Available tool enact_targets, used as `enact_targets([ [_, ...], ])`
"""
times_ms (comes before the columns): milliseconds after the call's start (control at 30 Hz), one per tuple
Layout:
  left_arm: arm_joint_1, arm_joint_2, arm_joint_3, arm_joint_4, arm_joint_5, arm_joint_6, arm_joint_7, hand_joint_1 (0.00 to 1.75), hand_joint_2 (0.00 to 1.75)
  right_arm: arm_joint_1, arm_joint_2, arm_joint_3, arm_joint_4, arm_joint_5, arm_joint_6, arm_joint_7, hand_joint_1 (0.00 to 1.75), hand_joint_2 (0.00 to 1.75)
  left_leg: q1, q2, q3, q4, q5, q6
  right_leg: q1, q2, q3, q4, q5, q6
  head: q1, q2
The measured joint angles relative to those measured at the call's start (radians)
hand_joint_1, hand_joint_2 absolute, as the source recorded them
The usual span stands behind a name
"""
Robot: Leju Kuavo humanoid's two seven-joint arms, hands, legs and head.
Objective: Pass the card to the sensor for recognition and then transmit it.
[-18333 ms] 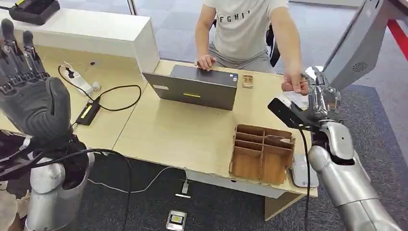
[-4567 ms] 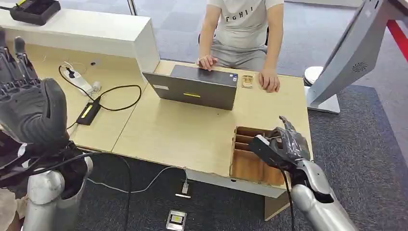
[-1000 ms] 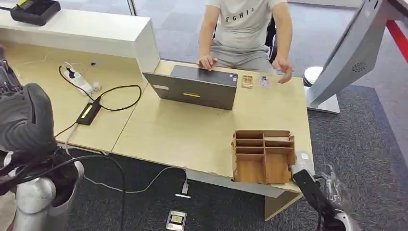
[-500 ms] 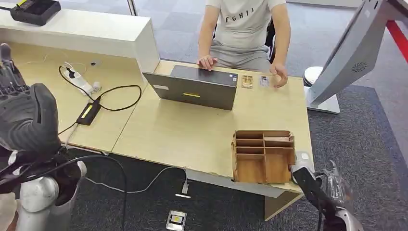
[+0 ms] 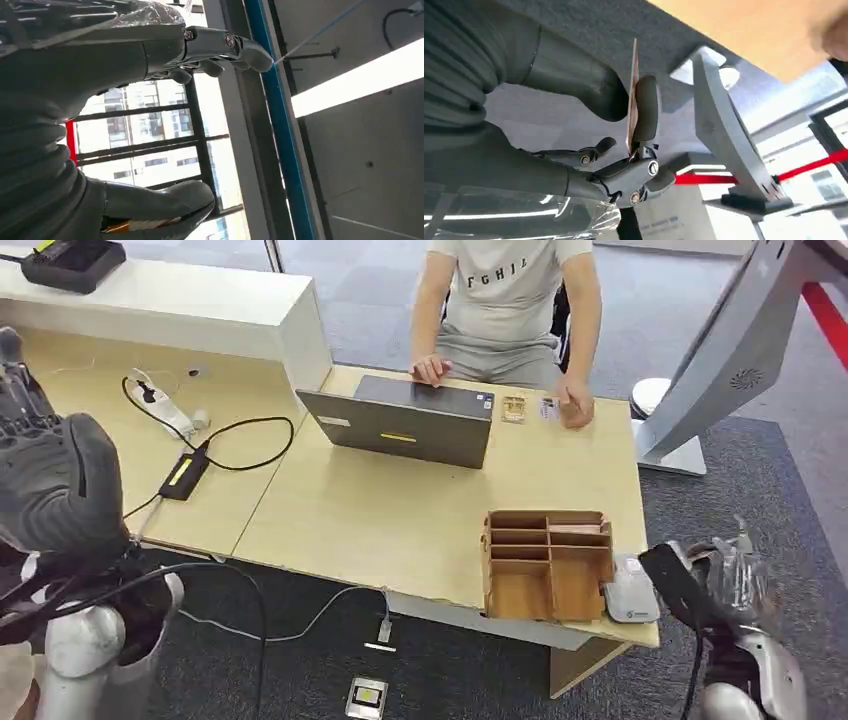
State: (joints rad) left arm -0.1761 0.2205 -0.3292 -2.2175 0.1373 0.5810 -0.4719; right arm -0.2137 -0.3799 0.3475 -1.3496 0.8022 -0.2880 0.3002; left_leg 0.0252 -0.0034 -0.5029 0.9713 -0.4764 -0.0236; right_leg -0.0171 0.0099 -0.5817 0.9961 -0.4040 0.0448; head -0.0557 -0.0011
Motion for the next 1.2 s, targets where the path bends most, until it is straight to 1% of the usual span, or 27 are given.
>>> enact_targets([
  [67, -0.005, -0.004, -0.002, 0.006, 0.003, -0.003, -0.010, 0.00, 1.75, -0.067, -0.019, -0.002, -0.018, 0.019, 0.023, -0.003, 1.75, 1.75, 0.000, 0.000, 0.000, 0.000, 0.000, 0.000, 0.000, 0.000, 0.000, 0.000, 0.000, 0.000, 0.000, 0.000],
  [100, -0.009, -0.006, -0.003, 0.008, 0.003, -0.001, -0.013, 0.00, 1.75, -0.116, -0.023, 0.000, -0.026, 0.041, 0.038, -0.016, 1.75, 1.75, 0.000, 0.000, 0.000, 0.000, 0.000, 0.000, 0.000, 0.000, 0.000, 0.000, 0.001, 0.000, 0.000, 0.000],
  [167, -0.016, -0.009, -0.006, 0.012, 0.003, 0.005, -0.016, 0.00, 1.75, -0.187, -0.021, 0.010, -0.027, 0.060, 0.069, -0.029, 1.75, 1.75, 0.000, 0.000, 0.000, 0.000, 0.001, 0.000, 0.000, 0.000, 0.000, 0.000, 0.001, -0.001, 0.000, 0.000],
  [300, -0.021, -0.014, -0.010, 0.016, 0.005, 0.005, -0.030, 0.00, 1.75, -0.308, -0.008, 0.044, -0.013, 0.074, 0.105, -0.051, 1.75, 1.75, 0.000, 0.000, -0.001, 0.000, 0.001, 0.000, 0.000, 0.000, 0.000, 0.000, 0.001, -0.001, 0.000, 0.000],
  [400, -0.026, -0.019, -0.013, 0.019, 0.016, -0.001, -0.042, 0.00, 1.75, -0.403, 0.015, 0.082, 0.030, 0.069, 0.116, -0.073, 1.75, 1.75, 0.000, 0.000, -0.001, 0.000, 0.001, 0.000, 0.000, 0.000, 0.000, 0.001, 0.001, -0.001, 0.000, 0.000],
  [500, -0.037, -0.024, -0.018, 0.030, 0.030, -0.015, -0.053, 0.00, 1.75, -0.511, 0.055, 0.140, 0.122, 0.061, 0.119, -0.085, 1.75, 1.75, 0.000, 0.000, -0.001, 0.000, 0.002, -0.001, 0.000, 0.000, -0.001, 0.001, 0.001, -0.001, 0.000, 0.000],
  [633, -0.050, -0.034, -0.021, 0.044, 0.055, -0.038, -0.070, 0.00, 1.75, -0.609, 0.103, 0.185, 0.223, 0.062, 0.114, -0.097, 1.75, 1.75, 0.000, -0.001, -0.003, 0.000, 0.002, -0.001, 0.000, -0.002, -0.002, 0.001, 0.001, -0.001, 0.000, 0.000],
  [667, -0.057, -0.037, -0.022, 0.051, 0.060, -0.042, -0.074, 0.00, 1.75, -0.643, 0.121, 0.204, 0.269, 0.063, 0.114, -0.101, 1.75, 1.75, 0.000, -0.001, -0.003, 0.000, 0.002, -0.001, 0.000, -0.001, -0.002, 0.001, 0.001, -0.001, 0.000, 0.000],
  [800, -0.071, -0.048, -0.027, 0.072, 0.073, -0.054, -0.085, 0.00, 1.75, -0.715, 0.170, 0.247, 0.385, 0.074, 0.112, -0.105, 1.75, 1.75, 0.000, -0.001, -0.003, 0.000, 0.002, -0.001, 0.000, -0.001, -0.002, 0.001, 0.001, -0.001, 0.000, 0.000],
  [967, -0.081, -0.058, -0.028, 0.083, 0.083, -0.066, -0.094, 0.00, 1.75, -0.778, 0.229, 0.277, 0.505, 0.087, 0.098, -0.103, 1.75, 1.75, 0.000, -0.001, -0.003, 0.000, 0.002, -0.001, 0.000, -0.001, -0.003, 0.001, 0.001, -0.001, 0.000, 0.000],
  [1200, -0.088, -0.064, -0.028, 0.093, 0.087, -0.078, -0.089, 0.00, 1.75, -0.837, 0.293, 0.314, 0.652, 0.117, 0.106, -0.098, 1.75, 1.75, 0.000, -0.001, -0.003, 0.000, 0.002, -0.001, 0.000, -0.001, -0.003, 0.001, 0.001, -0.001, 0.000, 0.000],
])
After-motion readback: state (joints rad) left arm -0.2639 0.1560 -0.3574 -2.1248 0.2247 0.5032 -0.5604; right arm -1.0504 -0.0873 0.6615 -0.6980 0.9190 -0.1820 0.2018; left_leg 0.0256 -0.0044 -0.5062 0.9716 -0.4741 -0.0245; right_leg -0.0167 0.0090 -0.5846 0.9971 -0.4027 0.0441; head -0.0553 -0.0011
